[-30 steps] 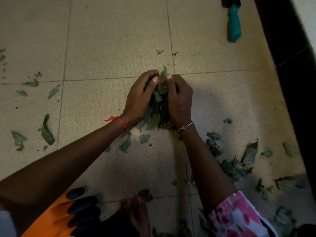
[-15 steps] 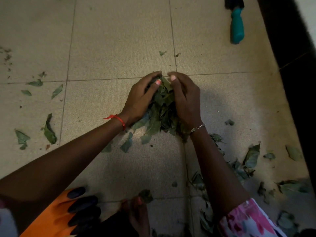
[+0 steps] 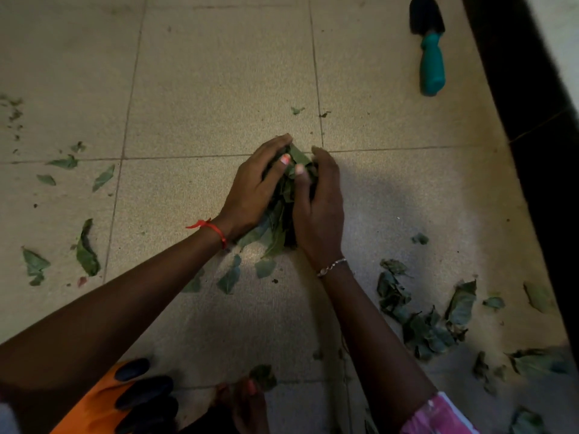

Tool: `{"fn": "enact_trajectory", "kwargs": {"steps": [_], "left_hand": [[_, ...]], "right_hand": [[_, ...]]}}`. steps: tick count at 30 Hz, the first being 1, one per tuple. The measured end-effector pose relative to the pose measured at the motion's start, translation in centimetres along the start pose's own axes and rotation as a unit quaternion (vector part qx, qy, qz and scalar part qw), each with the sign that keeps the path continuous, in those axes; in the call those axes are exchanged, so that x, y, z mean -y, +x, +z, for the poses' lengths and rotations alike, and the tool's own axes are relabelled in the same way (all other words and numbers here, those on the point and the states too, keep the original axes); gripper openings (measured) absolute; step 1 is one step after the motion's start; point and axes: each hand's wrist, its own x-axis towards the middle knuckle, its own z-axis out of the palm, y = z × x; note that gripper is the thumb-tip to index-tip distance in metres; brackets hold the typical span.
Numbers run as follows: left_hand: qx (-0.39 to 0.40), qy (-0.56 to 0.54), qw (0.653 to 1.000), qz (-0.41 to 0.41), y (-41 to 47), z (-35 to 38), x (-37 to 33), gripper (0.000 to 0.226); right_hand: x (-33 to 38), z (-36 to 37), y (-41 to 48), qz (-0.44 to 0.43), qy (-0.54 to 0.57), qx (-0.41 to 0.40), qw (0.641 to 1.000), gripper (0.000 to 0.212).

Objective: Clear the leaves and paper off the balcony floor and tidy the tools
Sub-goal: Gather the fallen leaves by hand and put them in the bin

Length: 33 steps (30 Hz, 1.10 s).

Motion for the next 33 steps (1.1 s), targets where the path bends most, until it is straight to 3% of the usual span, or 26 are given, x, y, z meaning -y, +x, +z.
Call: {"fn": "enact_trajectory", "kwargs": {"steps": [3,5,8,10,13,16,18,21,23,28,33], "left_hand": [[-0.036,-0.002,0.999,-0.013,0.6,-0.9,0.2,0.047],[-0.047,-0.015,0.998,-0.031,1.0,-1.8,0.7,0.045],[-0.030,-0.055,0.997,-0.050,1.1,-2.6,1.1,0.048],[-0.012,-0.072,0.996,-0.056,0.8,-2.7,1.0,0.048],[-0.010,-0.084,0.994,-0.062,0.2,-2.5,0.8,0.041],[-0.001,-0.085,0.995,-0.060,-0.3,-2.7,0.8,0.041],[0.010,-0.100,0.993,-0.063,-0.6,-2.9,0.8,0.042],[0.015,-0.101,0.993,-0.063,-1.0,-2.9,0.8,0.047],[0.021,-0.079,0.995,-0.062,-1.2,-2.7,0.9,0.048],[-0.002,0.031,0.999,-0.030,-1.1,-1.6,0.8,0.053],[-0.059,-0.037,0.997,-0.035,-1.9,1.7,0.2,0.048]], "right_hand": [[-0.8,-0.2,4.5,-0.010,0.055,-0.012,0.998,0.063],[-1.6,-0.1,7.8,-0.010,-0.049,0.064,0.997,0.074],[-1.7,0.4,10.7,-0.036,-0.176,0.180,0.967,0.065],[-1.3,0.6,11.2,-0.064,-0.166,0.242,0.954,0.053],[-0.8,0.0,10.4,-0.073,-0.106,0.319,0.939,0.054],[-0.4,-2.1,8.6,-0.004,-0.012,0.373,0.928,0.052],[-0.3,-3.2,7.4,0.025,0.076,0.320,0.944,0.054],[-0.4,-4.3,4.7,0.032,0.133,0.077,0.988,0.049],[-0.6,-4.4,1.8,0.039,0.103,-0.031,0.993,0.044],[-1.3,-1.3,-1.9,0.029,-0.081,0.008,0.996,0.059],[0.5,2.2,-0.6,0.018,-0.025,-0.026,0.999,0.054]]}}
